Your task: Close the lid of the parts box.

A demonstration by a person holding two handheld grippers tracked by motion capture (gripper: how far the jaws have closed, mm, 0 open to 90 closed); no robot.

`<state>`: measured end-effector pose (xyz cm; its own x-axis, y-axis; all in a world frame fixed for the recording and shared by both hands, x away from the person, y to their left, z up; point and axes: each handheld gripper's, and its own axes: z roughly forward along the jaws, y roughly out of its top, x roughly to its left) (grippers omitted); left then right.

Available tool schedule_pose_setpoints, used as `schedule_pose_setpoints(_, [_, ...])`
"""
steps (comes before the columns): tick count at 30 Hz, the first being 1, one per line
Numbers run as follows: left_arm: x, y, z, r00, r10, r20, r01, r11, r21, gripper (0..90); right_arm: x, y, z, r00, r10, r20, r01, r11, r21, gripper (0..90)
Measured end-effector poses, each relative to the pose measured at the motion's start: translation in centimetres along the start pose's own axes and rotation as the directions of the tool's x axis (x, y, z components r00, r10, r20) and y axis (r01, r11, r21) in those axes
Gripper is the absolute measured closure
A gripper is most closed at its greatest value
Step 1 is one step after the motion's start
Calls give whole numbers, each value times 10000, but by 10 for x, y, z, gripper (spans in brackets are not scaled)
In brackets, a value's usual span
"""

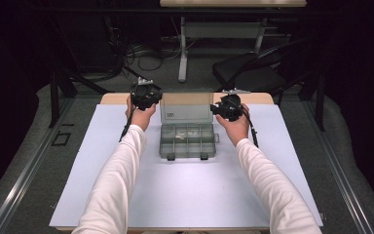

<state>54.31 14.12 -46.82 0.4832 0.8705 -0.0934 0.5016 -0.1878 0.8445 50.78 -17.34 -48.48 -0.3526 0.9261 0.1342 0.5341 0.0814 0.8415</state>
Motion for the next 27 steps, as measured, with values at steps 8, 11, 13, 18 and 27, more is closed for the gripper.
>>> schedule_pose_setpoints(8, [-3, -4, -5, 9997, 221, -47, -222, 9993, -287, 831, 12, 5, -11, 9990, -415, -140, 418, 9990, 180, 743])
schedule_pose_setpoints(11, [-4, -5, -7, 9995, 316, -23, -316, 9989, -334, 832, 15, 8, -15, 9990, -264, -369, 271, 9995, 180, 798])
schedule_pose_setpoints(13, [-5, -6, -8, 9994, 343, -75, -346, 9985, -422, 832, 16, 12, -18, 9981, -150, -597, 167, 9995, 273, 818])
schedule_pose_setpoints(18, [-7, -8, -12, 9987, 499, -75, -503, 9975, -507, 833, 18, 23, -23, 9946, 24, -1033, 28, 9987, 505, 849])
schedule_pose_setpoints(27, [-11, -13, -17, 9981, 591, -154, -601, 9953, -754, 834, 29, 41, -30, 9959, -194, -880, 238, 9985, 489, 888])
